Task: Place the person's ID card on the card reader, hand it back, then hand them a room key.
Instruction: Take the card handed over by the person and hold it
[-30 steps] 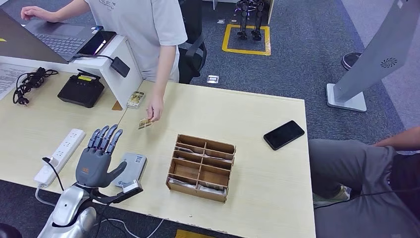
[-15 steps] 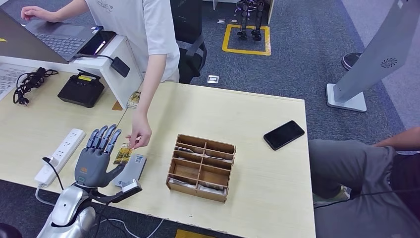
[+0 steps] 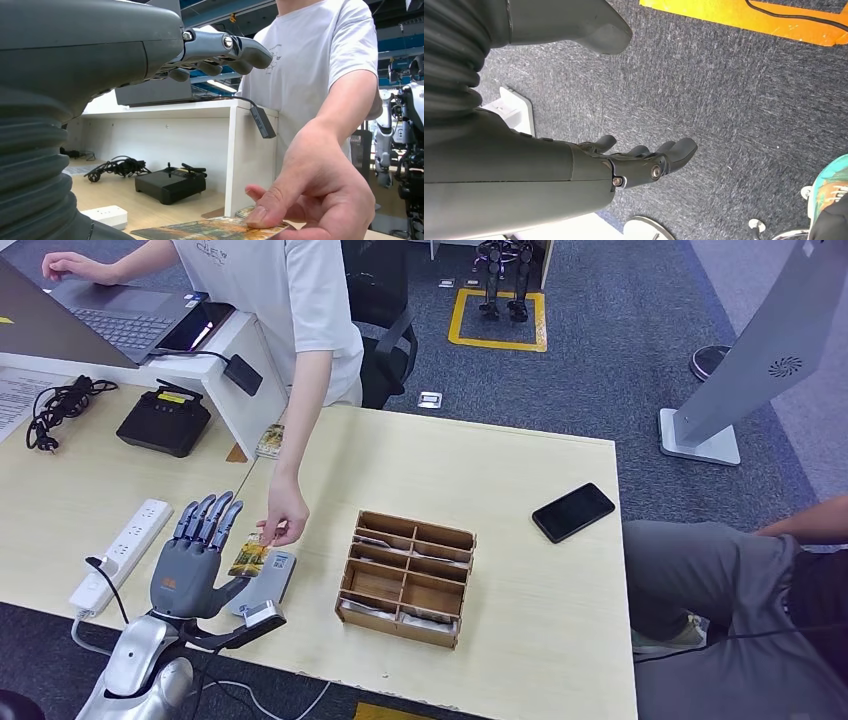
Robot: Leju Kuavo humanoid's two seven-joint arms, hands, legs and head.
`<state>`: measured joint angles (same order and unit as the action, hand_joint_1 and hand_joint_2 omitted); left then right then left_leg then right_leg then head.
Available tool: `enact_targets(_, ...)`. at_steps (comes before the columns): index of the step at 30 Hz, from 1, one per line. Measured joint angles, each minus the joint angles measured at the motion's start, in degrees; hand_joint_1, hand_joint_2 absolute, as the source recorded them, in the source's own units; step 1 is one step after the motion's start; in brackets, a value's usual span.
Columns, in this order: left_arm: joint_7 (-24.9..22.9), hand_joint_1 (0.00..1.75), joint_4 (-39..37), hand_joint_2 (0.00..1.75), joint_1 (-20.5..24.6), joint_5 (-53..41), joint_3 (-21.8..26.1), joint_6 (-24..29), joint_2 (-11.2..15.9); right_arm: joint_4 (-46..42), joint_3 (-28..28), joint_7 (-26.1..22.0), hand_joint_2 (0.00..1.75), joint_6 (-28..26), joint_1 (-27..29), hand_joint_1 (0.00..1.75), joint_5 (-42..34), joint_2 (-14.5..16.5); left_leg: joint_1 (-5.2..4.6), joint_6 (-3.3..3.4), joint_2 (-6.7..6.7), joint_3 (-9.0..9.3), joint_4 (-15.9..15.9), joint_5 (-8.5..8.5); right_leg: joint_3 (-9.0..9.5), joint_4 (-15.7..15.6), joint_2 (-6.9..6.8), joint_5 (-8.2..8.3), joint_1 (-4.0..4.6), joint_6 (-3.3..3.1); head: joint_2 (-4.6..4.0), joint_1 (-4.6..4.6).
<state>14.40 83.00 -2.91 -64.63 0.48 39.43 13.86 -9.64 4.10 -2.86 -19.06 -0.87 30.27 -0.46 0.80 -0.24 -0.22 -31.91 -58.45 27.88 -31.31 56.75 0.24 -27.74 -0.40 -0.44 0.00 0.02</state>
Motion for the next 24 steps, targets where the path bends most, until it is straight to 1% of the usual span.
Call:
enact_targets(3, 0.0, 0.0, -0.01, 1.75, 0.0, 0.0, 0.0, 0.0, 0.0, 0.0, -0.02, 0.0, 1.75, 0.0, 0.0, 0.0, 0.05, 0.0, 0.0, 0.0, 0.0, 0.0, 0.0, 0.0, 0.0, 0.0, 0.0, 0.0, 0.0, 0.0, 0.0, 0.0)
enact_targets(4, 0.0, 0.39, -0.01, 1.75, 0.0, 0.0, 0.0, 0.0, 0.0, 0.0, -0.02, 0.0, 1.75, 0.0, 0.0, 0.0, 0.07, 0.0, 0.0, 0.0, 0.0, 0.0, 0.0, 0.0, 0.0, 0.0, 0.0, 0.0, 0.0, 0.0, 0.0, 0.0)
enact_targets(7, 0.02, 1.7, -0.03, 1.75, 0.0, 0.08, -0.01, -0.07, 0.0, 0.0, -0.04, 0.0, 1.75, 0.01, 0.0, 0.0, 0.07, 0.0, 0.0, 0.0, 0.0, 0.0, 0.0, 0.0, 0.0, 0.0, 0.0, 0.0, 0.0, 0.0, 0.0, 0.0)
enact_targets(8, 0.04, 1.75, -0.05, 1.75, 0.0, 0.14, -0.01, -0.11, 0.0, 0.0, -0.05, 0.0, 1.75, 0.02, 0.0, 0.0, 0.07, 0.0, 0.0, 0.0, 0.0, 0.0, 0.0, 0.0, 0.0, 0.0, 0.0, 0.0, 0.0, 0.0, 0.0, 0.0)
enact_targets(24, 1.31, 1.75, -0.34, 1.75, -0.44, 3.54, -0.01, -0.91, -0.21, 0.0, -0.16, 0.03, 1.75, 0.04, 0.03, 0.0, 0.38, 0.0, 0.0, 0.0, 0.0, -0.01, 0.0, 0.0, -0.01, 0.0, 0.0, 0.0, 0.0, 0.0, 0.0, 0.0)
